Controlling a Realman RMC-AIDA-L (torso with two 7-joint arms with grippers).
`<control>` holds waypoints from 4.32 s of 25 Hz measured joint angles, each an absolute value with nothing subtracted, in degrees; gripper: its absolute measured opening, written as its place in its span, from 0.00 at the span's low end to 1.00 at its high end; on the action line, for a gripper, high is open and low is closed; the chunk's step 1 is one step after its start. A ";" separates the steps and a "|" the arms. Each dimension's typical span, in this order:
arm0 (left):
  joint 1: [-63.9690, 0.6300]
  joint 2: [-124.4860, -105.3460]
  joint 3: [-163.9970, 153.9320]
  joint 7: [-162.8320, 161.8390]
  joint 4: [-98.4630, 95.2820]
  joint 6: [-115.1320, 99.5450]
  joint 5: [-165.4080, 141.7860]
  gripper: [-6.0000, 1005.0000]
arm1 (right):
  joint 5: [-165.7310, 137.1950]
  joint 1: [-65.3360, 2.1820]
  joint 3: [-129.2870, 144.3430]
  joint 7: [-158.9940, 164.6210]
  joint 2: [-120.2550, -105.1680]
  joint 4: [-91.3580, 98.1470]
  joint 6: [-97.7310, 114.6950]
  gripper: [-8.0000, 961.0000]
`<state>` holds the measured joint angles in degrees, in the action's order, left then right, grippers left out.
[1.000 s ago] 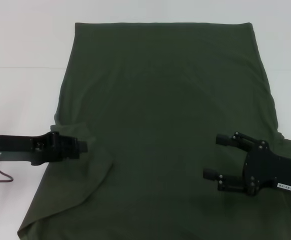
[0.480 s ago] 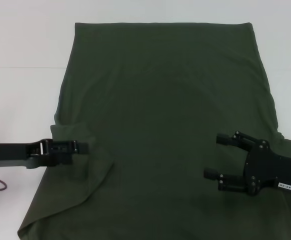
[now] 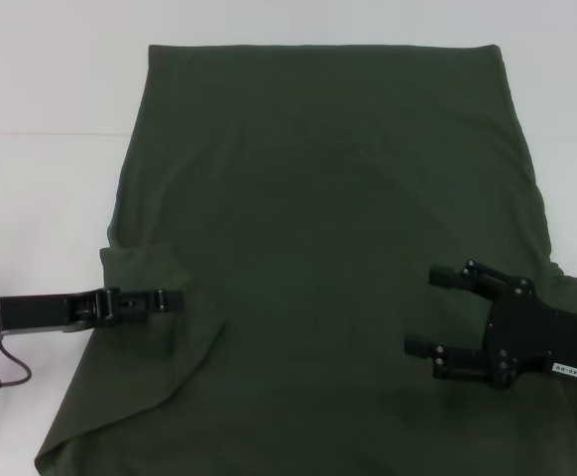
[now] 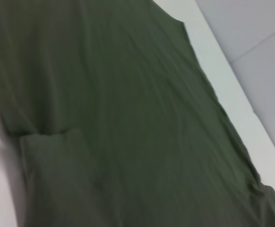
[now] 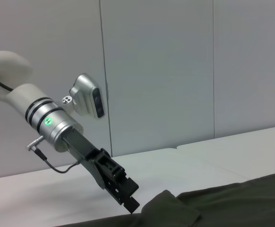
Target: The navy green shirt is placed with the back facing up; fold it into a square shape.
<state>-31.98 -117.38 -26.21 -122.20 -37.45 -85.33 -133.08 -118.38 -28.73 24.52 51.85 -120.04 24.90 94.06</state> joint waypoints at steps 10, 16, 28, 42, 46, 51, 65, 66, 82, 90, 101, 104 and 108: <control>-32.32 -119.32 -26.37 -121.97 -35.40 -80.62 -133.22 0.86 | -118.39 -28.74 24.52 51.94 -120.06 24.83 94.13 0.98; -32.35 -120.79 -26.51 -122.16 -35.33 -76.49 -133.53 0.86 | -118.39 -28.67 24.52 51.94 -120.06 24.74 94.04 0.98; -32.51 -121.77 -28.54 -122.36 -34.67 -75.13 -133.52 0.86 | -118.38 -28.64 24.52 51.94 -120.06 24.52 93.79 0.98; -33.56 -118.60 -27.95 -118.93 -33.30 -93.09 -133.16 0.86 | -118.38 -28.38 24.46 51.94 -120.05 24.54 94.05 0.98; -31.52 -118.55 -27.68 -106.30 -36.38 -94.11 -132.96 0.86 | -118.35 -28.15 23.98 52.91 -120.05 24.57 94.08 0.98; -27.41 -120.12 -25.69 -87.14 -41.77 -96.55 -130.98 0.86 | -118.32 -27.19 23.55 56.22 -119.77 25.96 94.90 0.98; -21.82 -121.25 -20.26 -74.12 -45.70 -102.29 -127.10 0.86 | -120.44 -19.71 22.48 94.17 -119.45 54.00 97.70 0.98; -21.80 -121.12 -19.73 -74.09 -46.14 -103.23 -127.09 0.86 | -121.66 -19.37 22.50 99.98 -119.18 58.39 98.51 0.98; -22.73 -120.51 -19.34 -73.37 -47.81 -104.53 -127.09 0.86 | -145.16 -24.40 22.66 144.73 -108.52 64.51 108.91 0.98; -22.97 -120.38 -19.47 -71.89 -47.84 -104.72 -127.11 0.86 | -150.51 -26.61 22.90 146.23 -108.56 56.02 105.13 0.98; -22.77 -120.40 -19.12 -71.73 -47.90 -105.30 -127.09 0.86 | -152.61 -28.98 25.08 145.51 -108.14 47.14 97.42 0.98; -22.78 -120.40 -19.10 -71.72 -47.90 -105.29 -127.08 0.86 | -152.67 -29.42 26.06 145.74 -108.13 45.56 95.48 0.98; -22.94 -120.40 -19.13 -71.72 -47.90 -105.30 -127.08 0.86 | -152.83 -29.79 27.04 145.93 -108.20 44.64 94.10 0.98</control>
